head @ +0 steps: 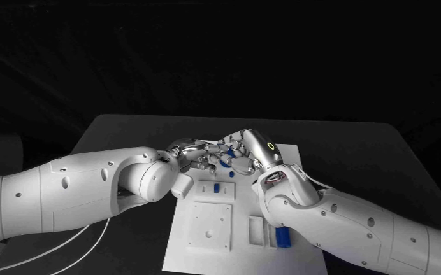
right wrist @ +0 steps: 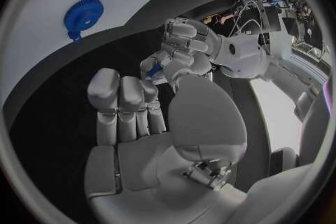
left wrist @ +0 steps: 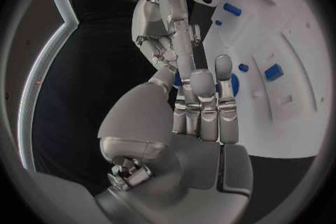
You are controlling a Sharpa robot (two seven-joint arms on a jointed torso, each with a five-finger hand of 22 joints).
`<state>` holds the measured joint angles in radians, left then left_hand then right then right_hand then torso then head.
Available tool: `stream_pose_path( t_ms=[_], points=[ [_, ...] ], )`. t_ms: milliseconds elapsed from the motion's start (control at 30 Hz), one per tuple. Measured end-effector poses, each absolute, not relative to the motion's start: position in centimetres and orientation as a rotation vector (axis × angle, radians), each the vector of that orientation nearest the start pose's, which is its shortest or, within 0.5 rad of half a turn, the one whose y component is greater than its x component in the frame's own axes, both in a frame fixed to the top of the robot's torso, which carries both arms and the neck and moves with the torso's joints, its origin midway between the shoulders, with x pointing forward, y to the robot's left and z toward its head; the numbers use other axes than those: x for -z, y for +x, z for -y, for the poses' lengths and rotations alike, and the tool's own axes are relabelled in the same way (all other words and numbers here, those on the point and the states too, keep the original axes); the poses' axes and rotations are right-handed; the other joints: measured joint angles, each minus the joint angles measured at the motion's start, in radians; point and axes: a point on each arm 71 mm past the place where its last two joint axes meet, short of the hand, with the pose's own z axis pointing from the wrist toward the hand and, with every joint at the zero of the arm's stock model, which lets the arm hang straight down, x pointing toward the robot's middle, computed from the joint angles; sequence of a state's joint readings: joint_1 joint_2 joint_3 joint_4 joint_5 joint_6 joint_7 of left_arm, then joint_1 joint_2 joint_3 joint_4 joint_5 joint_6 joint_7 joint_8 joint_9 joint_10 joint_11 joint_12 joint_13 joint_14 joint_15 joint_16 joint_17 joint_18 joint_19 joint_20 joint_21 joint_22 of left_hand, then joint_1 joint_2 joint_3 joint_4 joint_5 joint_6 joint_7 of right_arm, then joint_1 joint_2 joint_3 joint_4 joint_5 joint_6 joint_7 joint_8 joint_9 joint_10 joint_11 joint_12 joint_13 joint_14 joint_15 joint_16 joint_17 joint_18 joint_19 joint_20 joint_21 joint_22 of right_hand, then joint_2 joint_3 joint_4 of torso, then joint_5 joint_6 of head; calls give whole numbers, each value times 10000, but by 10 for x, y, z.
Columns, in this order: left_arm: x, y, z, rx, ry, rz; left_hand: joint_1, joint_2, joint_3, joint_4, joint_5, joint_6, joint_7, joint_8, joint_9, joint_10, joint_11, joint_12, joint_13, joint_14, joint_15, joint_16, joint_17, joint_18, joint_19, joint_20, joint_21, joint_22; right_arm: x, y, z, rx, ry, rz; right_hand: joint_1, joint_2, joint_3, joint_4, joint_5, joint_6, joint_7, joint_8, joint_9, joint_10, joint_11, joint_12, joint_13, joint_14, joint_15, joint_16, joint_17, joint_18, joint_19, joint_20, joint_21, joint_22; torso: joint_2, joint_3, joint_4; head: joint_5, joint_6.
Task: Assemble the parts on the task board
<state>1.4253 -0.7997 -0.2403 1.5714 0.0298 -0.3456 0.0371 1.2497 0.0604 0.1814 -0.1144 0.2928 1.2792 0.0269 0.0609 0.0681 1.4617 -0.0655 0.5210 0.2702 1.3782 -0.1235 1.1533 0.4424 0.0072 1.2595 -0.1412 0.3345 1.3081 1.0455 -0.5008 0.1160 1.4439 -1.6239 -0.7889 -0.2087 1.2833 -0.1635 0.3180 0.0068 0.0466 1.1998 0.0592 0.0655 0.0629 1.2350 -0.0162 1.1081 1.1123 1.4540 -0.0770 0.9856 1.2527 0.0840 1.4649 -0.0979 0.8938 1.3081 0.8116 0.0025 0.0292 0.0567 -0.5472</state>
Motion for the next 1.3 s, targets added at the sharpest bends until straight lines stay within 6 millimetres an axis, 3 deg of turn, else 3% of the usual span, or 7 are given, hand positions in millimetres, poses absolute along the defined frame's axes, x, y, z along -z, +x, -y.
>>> stream_pose_path(
  t_ms=[467,567,800,1300],
  points=[
    [166,490,-182,13013,-11561,-18102,2,0,22,-26,47,34,34,-36,8,16,16,0,-1,-7,9,0,0,0,0,0,0,-2,168,470,75,-8858,713,-11485,-2,-9,82,-82,-1,63,4,-50,-6,-1,1,-1,-39,37,-35,-1,9,0,0,0,39,-2,5,12,-12,-16,-12],
    [166,491,-183,12999,-11563,-18094,2,0,29,-34,47,33,33,-21,8,15,16,0,-2,-8,11,0,1,-1,0,0,0,-3,167,469,76,-8894,732,-11399,-68,-76,40,-124,-1,-79,102,-45,17,-1,1,-2,-62,37,-35,-1,9,0,0,0,39,-2,4,11,-12,-26,-10],
    [166,491,-184,12968,-11561,-18093,3,-1,32,-59,-40,32,32,-12,8,48,50,106,21,-8,14,0,-21,0,0,0,64,-3,167,469,76,-8979,733,-11250,-67,-77,39,-158,-1,-236,122,-45,4,-1,1,-50,-134,36,-35,-1,-2,1,0,-1,-63,-3,0,5,-12,-36,-3],
    [166,489,-183,12974,-11562,-18227,-54,52,33,-62,-84,14,14,-3,-1,46,53,106,-25,-21,33,0,-23,0,0,0,78,-4,168,469,74,-9075,575,-11251,-17,-30,775,-610,-1,-200,87,-47,4,-71,-2,-50,-134,37,-35,-1,9,1,0,-1,-96,-4,-4,-20,-7,-51,-2]
  ],
)
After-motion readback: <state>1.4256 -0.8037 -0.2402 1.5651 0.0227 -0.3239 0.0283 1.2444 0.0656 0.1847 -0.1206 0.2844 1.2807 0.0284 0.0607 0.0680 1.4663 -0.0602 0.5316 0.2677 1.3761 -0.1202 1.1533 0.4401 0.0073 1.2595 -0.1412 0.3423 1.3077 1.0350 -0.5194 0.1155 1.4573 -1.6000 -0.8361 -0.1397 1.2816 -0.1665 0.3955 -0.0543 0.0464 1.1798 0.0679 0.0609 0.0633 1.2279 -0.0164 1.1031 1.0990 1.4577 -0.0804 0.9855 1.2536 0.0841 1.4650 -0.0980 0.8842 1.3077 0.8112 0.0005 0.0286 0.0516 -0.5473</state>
